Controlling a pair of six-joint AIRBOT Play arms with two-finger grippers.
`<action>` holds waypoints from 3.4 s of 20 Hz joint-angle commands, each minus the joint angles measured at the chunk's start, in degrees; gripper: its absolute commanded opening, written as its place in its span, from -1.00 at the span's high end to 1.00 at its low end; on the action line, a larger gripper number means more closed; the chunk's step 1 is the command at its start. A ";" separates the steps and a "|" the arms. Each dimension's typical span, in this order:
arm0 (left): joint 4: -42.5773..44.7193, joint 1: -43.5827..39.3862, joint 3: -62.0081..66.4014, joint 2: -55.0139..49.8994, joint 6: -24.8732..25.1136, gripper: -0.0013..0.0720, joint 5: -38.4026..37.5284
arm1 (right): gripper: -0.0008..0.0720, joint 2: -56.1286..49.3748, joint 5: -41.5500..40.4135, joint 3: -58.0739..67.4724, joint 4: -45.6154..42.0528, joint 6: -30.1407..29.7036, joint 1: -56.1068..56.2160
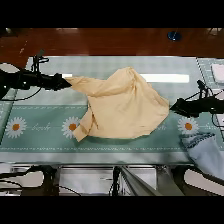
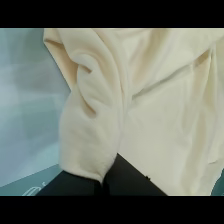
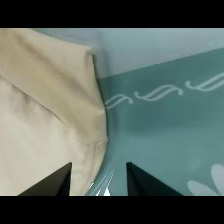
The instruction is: Fold the shirts.
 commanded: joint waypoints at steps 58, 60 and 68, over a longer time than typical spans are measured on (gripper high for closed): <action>7.91 -1.16 -5.57 5.79 -0.85 0.90 -19.15 | -0.47 -4.00 -2.47 -0.98 14.10 -6.45 4.98; 7.91 -1.16 -5.57 5.79 -0.85 0.90 -19.17 | -0.45 -4.70 -5.88 -0.98 14.05 -3.67 9.55; 3.67 -0.72 -5.55 5.81 0.94 0.90 -19.39 | 0.91 -5.64 -12.79 -0.57 16.79 -1.90 19.04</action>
